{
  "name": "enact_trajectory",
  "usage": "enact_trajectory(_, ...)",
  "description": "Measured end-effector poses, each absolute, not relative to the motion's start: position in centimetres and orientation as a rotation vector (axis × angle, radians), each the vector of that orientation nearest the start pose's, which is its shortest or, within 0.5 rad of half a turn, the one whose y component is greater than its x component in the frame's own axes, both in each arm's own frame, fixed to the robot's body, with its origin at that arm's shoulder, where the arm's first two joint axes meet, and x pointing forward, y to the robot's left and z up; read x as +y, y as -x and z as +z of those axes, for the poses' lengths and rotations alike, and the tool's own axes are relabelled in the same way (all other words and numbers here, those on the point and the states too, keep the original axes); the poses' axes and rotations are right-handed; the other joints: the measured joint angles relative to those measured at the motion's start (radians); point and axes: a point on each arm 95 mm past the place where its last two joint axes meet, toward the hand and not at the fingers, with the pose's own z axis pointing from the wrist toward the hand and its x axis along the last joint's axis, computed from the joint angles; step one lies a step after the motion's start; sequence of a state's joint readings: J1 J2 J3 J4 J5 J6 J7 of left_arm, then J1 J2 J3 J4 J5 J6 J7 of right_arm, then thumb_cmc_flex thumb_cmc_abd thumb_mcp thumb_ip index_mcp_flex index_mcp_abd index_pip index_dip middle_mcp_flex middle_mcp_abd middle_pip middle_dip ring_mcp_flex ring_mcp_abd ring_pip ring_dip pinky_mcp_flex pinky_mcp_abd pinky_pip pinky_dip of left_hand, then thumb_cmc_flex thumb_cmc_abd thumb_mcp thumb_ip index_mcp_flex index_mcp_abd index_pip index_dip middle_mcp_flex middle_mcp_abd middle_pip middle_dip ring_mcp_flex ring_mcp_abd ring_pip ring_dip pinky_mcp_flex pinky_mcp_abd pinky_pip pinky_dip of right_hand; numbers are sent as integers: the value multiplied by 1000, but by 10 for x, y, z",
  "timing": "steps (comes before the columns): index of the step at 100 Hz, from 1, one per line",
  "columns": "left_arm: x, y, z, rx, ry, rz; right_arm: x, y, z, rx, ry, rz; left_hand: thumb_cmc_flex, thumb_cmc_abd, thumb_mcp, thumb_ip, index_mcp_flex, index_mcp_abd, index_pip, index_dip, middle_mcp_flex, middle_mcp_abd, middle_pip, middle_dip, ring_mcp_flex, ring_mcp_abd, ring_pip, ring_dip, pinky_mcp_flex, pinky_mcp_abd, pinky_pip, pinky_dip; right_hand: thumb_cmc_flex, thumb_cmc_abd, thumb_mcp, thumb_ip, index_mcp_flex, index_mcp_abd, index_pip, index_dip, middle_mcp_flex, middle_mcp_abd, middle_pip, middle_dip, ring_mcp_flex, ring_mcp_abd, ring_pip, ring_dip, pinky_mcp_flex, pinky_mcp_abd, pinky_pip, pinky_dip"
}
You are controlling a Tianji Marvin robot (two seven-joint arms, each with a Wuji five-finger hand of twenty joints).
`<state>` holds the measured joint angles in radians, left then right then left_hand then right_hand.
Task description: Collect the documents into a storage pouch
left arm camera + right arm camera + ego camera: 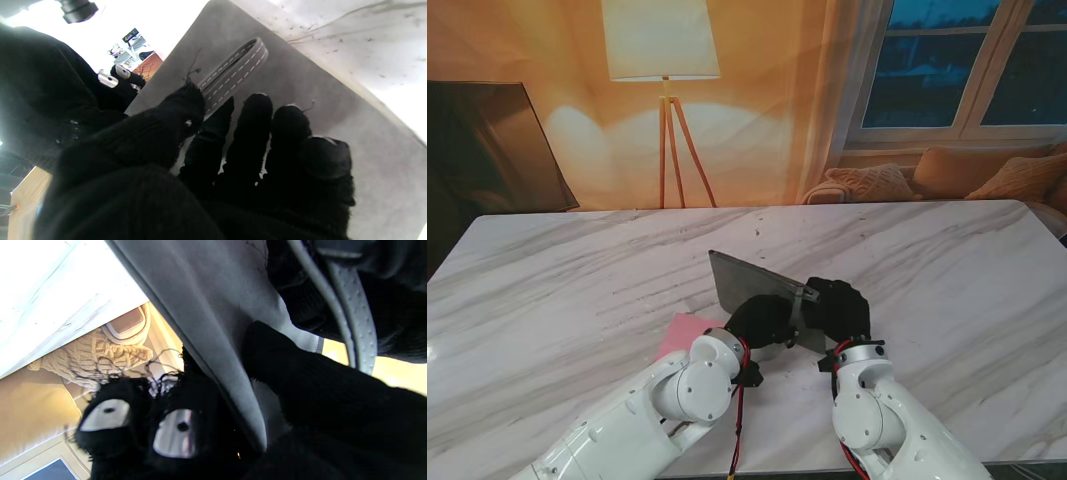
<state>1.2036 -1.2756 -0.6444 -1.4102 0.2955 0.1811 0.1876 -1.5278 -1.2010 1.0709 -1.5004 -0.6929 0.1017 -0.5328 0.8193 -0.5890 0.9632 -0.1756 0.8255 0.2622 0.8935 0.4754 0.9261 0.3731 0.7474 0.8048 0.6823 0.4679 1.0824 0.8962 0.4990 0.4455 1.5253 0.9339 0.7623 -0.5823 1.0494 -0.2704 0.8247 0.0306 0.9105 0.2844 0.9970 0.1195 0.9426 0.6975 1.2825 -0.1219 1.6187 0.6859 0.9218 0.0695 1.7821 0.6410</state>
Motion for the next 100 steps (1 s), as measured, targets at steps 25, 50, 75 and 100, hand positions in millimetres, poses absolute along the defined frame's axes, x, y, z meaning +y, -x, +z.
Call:
enact_trajectory(25,-194,-412,-331,1387,1780,-1974,36,-400,-330,876,-1368,1754,88,-1,11,-8,0,-35,49,-1,26,-11,-31,52,0,0,4,-1,2,0,3,-13,-1,0,0,0,0,0,5,0,0,0,0,-2,0,0,0,0,-1,0,0,0)
enact_trajectory(50,-194,-411,-331,1345,1831,-2010,34,-403,-332,874,-1388,1739,189,0,-18,-51,-22,-72,86,42,41,-32,-92,123,-3,0,8,7,-20,0,4,-13,-1,1,1,0,-13,3,22,0,0,0,1,-8,0,0,0,-5,-27,0,0,-1)
enact_trajectory(75,-190,-409,-330,1296,1905,-2034,33,-405,-334,870,-1403,1737,325,62,-111,-79,-47,-106,102,288,34,-34,-102,165,-43,0,-28,31,-75,-7,-35,36,-1,1,1,0,-13,3,23,0,-10,13,2,-8,0,8,-10,-35,-52,1,0,-1)
enact_trajectory(100,-179,-409,-325,1313,1835,-2020,32,-408,-336,849,-1450,1740,349,109,-150,-79,12,-144,152,477,19,-20,-62,172,-43,0,-11,70,-75,-7,-35,85,-1,11,1,0,-11,3,10,70,-10,14,2,-9,0,11,-23,-72,-86,1,0,-1)
